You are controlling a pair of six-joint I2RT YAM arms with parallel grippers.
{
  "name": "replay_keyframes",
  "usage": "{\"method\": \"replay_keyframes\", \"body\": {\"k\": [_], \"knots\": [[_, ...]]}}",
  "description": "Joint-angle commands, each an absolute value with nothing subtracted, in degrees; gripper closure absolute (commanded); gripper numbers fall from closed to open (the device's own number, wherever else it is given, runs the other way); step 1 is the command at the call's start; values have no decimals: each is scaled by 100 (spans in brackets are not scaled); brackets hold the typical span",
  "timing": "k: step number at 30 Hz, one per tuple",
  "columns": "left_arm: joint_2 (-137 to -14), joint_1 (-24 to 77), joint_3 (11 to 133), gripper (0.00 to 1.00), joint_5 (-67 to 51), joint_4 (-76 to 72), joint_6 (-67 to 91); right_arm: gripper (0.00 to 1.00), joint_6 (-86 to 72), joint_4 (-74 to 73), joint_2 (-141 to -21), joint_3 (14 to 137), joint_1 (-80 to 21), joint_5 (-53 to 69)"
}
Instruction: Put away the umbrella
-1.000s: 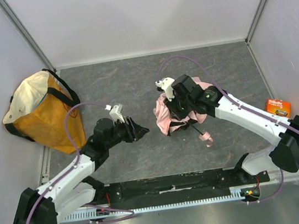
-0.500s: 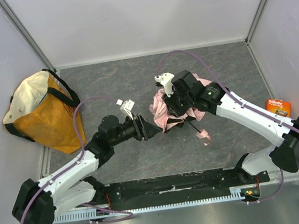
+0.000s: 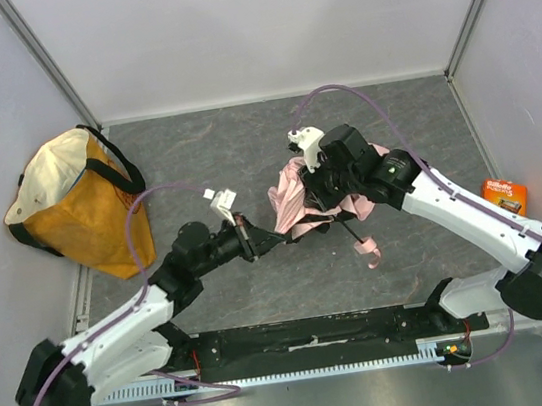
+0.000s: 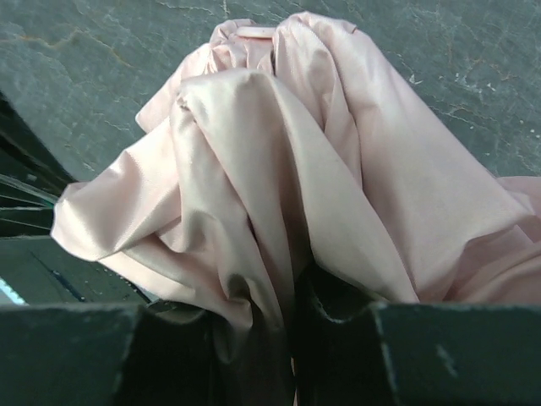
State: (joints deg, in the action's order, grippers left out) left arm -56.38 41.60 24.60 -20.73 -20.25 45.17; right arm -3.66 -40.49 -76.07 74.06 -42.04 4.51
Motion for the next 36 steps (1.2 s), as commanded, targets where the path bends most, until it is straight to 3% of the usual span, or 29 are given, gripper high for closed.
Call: {"method": "replay_keyframes", "body": {"k": [1, 8, 14, 15, 17, 22, 28, 32, 33, 35, 36], "knots": [[-4608, 4131, 1934, 98, -1496, -820, 4404, 100, -475, -3401, -7084, 7708, -3894, 263], [-4008, 3858, 2547, 94, -1187, 394, 4044, 100, -150, -3506, -6891, 7612, -3894, 677], [-3805, 3850, 3163, 21, -1844, -252, 3902, 100, -97, -3621, -6847, 7585, -3894, 852], [-3919, 3850, 3355, 16, -1976, -324, 3902, 100, -88, -3621, -6847, 7585, -3894, 879], [-4278, 3858, 3847, 14, -2153, -255, 3719, 100, -79, -3638, -6864, 7611, -3894, 870], [-5236, 4008, 4885, 23, -1723, 121, 3209, 100, -88, -3630, -6943, 7699, -3894, 949], [-6301, 4437, 5739, 18, -1768, 290, 2857, 100, -105, -3639, -7005, 7796, -3893, 967], [-6486, 4456, 5897, 24, -1415, 570, 2629, 100, -88, -3674, -6996, 7840, -3894, 1045], [-6504, 4456, 5967, 36, -1293, 650, 2550, 100, -97, -3674, -6979, 7840, -3894, 1072], [-6469, 4395, 6047, 74, -837, 983, 2453, 100, -88, -3683, -6944, 7831, -3893, 1125], [-6451, 4212, 6029, 84, -765, 1045, 2443, 100, -88, -3683, -6909, 7831, -3894, 1134]]}}
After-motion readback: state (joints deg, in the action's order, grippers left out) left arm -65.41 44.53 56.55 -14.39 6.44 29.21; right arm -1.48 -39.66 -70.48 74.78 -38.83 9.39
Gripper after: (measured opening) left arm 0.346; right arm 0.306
